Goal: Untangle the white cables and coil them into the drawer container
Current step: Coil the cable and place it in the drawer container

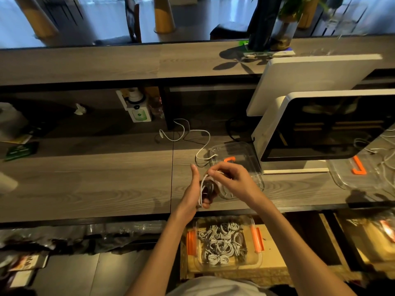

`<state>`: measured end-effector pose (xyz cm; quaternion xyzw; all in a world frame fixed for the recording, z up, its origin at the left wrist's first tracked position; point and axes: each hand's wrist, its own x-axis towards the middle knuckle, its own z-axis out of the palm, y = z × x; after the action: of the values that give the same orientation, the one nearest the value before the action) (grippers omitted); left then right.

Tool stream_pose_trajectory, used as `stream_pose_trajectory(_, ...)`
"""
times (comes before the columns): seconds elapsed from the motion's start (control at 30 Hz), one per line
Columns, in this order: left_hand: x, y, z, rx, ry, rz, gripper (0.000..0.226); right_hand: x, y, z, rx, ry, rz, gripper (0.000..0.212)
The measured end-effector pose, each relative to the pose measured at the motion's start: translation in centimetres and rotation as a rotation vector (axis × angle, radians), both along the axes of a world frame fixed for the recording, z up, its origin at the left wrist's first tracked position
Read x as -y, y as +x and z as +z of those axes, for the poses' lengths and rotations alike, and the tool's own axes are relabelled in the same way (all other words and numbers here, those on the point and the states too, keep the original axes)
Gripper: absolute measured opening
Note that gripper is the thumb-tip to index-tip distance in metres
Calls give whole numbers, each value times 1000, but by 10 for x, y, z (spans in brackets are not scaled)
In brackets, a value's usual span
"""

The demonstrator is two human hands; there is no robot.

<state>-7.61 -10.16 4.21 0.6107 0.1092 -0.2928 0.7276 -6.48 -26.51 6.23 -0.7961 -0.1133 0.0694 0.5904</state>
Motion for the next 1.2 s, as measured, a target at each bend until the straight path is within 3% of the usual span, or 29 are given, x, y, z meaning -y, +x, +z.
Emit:
stream_pose_trajectory(0.1, 3, -2, 4, 55, -93, -111, 93, 1, 12, -6, 51, -77, -28, 18)
stream_pose_trajectory(0.17, 5, -3, 4, 107, -69, -131, 81, 3, 17, -10, 48, -136, -3, 17)
stream_pose_trajectory(0.23, 4, -3, 3, 138, -59, -65, 65, 8, 20, -16, 28, -187, 24, 15)
stream_pose_trajectory(0.43, 5, 0, -4, 98, -49, 152, 44, 15, 10, -29, -67, -218, 26, 15)
stream_pose_trajectory(0.6, 4, 3, -18, 135, 102, 436, 19, 11, -5, -44, -123, -189, -22, 9)
stream_pose_trajectory(0.77, -3, 8, -23, -38, -107, 596, 25, 8, -22, -53, -180, -162, 8, 12)
stream_pose_trajectory(0.87, -7, 13, -24, -150, -277, 520, 33, 7, -24, -54, -161, -224, 21, 10)
stream_pose_trajectory(0.97, -10, 13, -23, -161, -326, 421, 49, 10, -23, -47, -114, -294, 21, 11)
stream_pose_trajectory(1.2, -22, 15, -20, -175, -384, 361, 44, 21, -21, -42, -59, -355, -1, 8)
